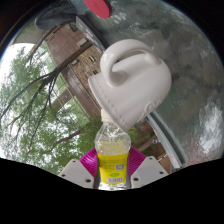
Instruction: Pour water
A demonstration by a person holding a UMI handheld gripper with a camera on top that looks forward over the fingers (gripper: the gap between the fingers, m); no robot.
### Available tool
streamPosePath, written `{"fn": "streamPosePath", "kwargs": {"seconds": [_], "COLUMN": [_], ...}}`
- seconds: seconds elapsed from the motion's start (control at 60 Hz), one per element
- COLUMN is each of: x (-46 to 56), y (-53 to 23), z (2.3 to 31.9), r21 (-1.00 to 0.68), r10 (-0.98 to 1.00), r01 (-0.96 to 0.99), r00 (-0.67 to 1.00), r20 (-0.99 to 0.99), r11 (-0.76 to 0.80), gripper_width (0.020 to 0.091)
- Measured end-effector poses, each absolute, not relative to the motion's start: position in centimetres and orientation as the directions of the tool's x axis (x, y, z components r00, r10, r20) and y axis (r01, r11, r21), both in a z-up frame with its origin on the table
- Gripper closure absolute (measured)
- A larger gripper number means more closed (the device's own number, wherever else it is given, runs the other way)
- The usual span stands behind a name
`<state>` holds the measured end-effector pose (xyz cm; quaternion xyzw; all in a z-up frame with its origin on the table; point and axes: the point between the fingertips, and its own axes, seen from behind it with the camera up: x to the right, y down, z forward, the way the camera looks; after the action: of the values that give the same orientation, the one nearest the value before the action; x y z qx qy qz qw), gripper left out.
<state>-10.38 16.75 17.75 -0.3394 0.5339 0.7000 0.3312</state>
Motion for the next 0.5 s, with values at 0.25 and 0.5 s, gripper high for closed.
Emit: {"fn": "streamPosePath", "kwargs": {"seconds": [0.25,0.5], "x": [-15.2,-8.2], "y": [13.3,4.2], "z": [23.5,37.4], "r21": [0.145,-0.856], "r10": [0.241,0.402], "r01": [-0.919,-0.461], "r00": [-0.244,0.847], "r20": [-0.939,-0.347], "r11": [-0.367,0.233], "gripper_width": [0.0740,0.0736]}}
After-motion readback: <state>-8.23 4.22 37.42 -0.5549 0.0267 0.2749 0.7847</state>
